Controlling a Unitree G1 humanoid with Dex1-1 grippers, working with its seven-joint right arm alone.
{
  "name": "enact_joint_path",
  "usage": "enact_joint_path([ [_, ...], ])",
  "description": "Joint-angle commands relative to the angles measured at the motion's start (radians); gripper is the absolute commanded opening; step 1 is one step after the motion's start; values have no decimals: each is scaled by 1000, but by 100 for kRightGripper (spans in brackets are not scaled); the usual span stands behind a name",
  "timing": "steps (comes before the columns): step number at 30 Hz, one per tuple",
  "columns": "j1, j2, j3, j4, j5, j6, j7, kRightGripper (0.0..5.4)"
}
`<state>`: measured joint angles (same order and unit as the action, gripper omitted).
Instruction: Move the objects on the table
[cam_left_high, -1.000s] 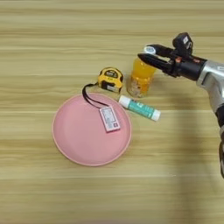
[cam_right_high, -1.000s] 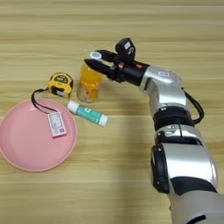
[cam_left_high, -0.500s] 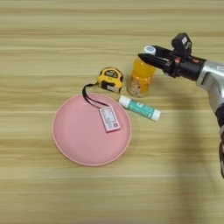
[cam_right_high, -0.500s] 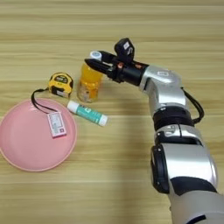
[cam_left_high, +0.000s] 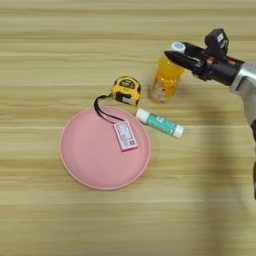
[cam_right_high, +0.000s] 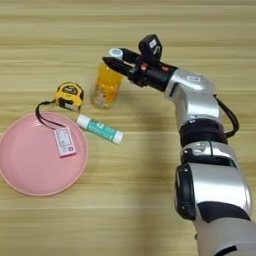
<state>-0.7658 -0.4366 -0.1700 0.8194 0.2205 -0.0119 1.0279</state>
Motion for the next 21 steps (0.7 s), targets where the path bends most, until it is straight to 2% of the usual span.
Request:
enact_joint_path([
  [1,-184,-79,-55,0,3,-43,-129,179],
  [11,-294,-178,-77,215,-79,-91,-392,179],
  [16,-321,-217,-64,288,-122,-114,-483,179],
  [21,-331,-229,-59,341,-150,-128,-532,179],
])
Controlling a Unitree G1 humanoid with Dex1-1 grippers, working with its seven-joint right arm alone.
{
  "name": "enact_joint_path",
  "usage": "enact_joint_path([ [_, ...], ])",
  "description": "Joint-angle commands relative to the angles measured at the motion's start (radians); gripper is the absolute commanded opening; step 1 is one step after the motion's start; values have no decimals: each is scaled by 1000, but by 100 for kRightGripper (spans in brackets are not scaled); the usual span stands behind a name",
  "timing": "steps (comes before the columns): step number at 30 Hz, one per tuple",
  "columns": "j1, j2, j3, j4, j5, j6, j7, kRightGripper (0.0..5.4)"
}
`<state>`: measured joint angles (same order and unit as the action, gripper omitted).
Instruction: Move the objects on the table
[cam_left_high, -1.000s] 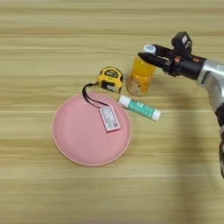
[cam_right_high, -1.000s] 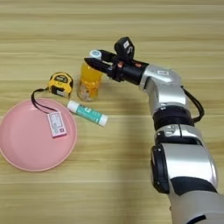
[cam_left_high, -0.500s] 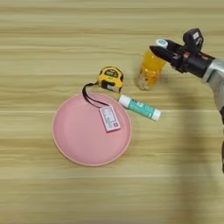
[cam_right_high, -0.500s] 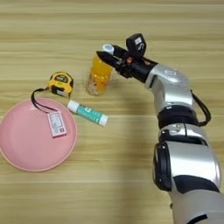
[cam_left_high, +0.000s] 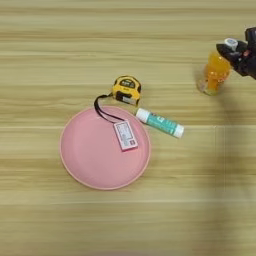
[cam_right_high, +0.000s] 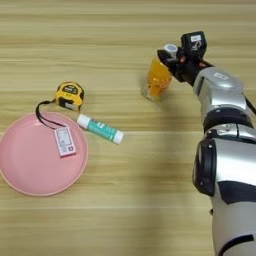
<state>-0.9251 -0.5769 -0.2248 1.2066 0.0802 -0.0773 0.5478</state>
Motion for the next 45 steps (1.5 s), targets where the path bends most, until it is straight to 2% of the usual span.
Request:
enact_joint_path([
  [1,-173,-88,-6,-38,-13,-65,-55,178],
  [11,-174,-78,-3,-13,-24,-68,-50,178],
  [12,-174,-77,-3,-12,-25,-68,-50,207],
  [17,-174,-75,-5,-4,-30,-62,-50,282],
  [27,-180,-77,-7,2,-31,-65,-51,393],
  [32,-188,-74,-17,-12,-20,-92,-50,443],
  [40,-200,-47,-30,-113,12,-165,-19,537],
  [45,-175,-18,-28,-245,38,-169,0,537],
])
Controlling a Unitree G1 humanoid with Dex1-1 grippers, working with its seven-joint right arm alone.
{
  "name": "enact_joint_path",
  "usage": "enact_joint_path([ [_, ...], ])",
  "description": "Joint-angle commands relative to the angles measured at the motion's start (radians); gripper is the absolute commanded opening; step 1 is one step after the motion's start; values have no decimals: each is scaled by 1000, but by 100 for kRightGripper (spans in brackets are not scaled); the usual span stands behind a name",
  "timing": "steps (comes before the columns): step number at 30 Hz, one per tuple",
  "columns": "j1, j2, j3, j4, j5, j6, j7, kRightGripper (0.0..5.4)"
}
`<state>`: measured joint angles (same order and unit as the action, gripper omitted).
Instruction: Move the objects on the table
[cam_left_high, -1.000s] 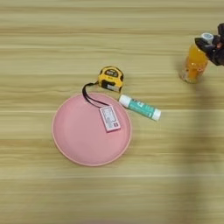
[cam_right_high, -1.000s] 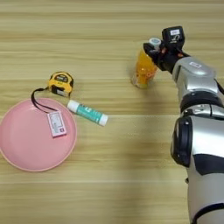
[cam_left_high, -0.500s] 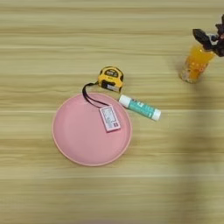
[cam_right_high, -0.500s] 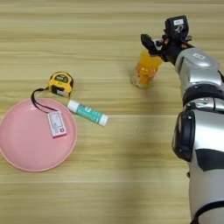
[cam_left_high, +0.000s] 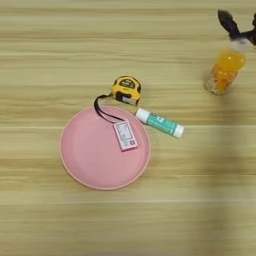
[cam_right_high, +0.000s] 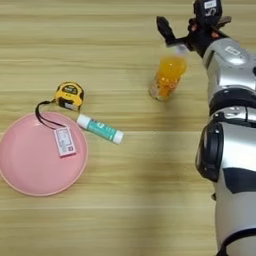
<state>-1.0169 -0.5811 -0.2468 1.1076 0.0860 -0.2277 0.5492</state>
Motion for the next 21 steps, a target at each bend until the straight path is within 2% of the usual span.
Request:
enact_joint_path([
  [1,-71,-8,-3,-185,37,-12,4,537],
  [4,-15,21,12,-365,60,34,16,537],
  [10,122,78,49,-745,94,178,20,537],
  [15,234,129,90,-976,96,294,10,537],
  [18,324,181,126,-1055,74,288,-1,537],
  [21,419,215,149,-1145,84,307,4,537],
])
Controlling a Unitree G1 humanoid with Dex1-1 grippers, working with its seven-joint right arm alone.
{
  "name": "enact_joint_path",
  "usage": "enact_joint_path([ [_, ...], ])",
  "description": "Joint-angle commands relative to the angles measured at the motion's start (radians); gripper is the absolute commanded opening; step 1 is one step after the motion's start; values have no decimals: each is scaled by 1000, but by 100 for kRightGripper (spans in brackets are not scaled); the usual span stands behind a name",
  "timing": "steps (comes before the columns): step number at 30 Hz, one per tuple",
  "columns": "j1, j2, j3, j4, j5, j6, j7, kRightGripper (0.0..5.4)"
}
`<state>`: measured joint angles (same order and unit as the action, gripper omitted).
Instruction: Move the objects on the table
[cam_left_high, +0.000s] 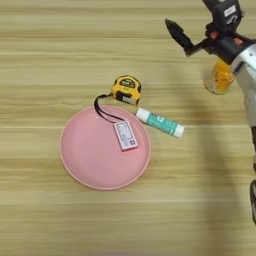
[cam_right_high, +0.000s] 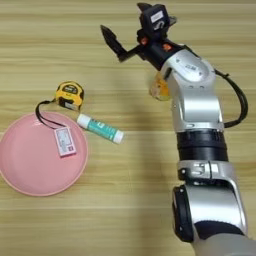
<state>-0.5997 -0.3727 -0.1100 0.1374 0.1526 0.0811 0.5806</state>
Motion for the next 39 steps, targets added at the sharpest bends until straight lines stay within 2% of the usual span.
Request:
enact_joint_path([
  [1,44,16,21,-212,26,5,-24,537],
  [6,206,22,52,-366,64,48,8,537],
  [8,262,20,56,-417,101,94,24,537],
  [11,391,-12,84,-471,108,110,80,537],
  [15,470,-20,104,-493,108,140,101,537],
  [18,489,-20,122,-486,100,174,98,537],
  [21,499,-8,115,-491,133,194,103,537],
  [26,468,-32,134,-480,143,243,133,537],
  [28,449,-62,166,-491,131,264,171,537],
  [32,419,-50,163,-504,139,263,172,537],
  [36,405,-77,210,-540,138,298,220,537],
  [38,412,-95,245,-551,118,264,261,537],
  [39,411,-105,260,-552,127,273,290,537],
])
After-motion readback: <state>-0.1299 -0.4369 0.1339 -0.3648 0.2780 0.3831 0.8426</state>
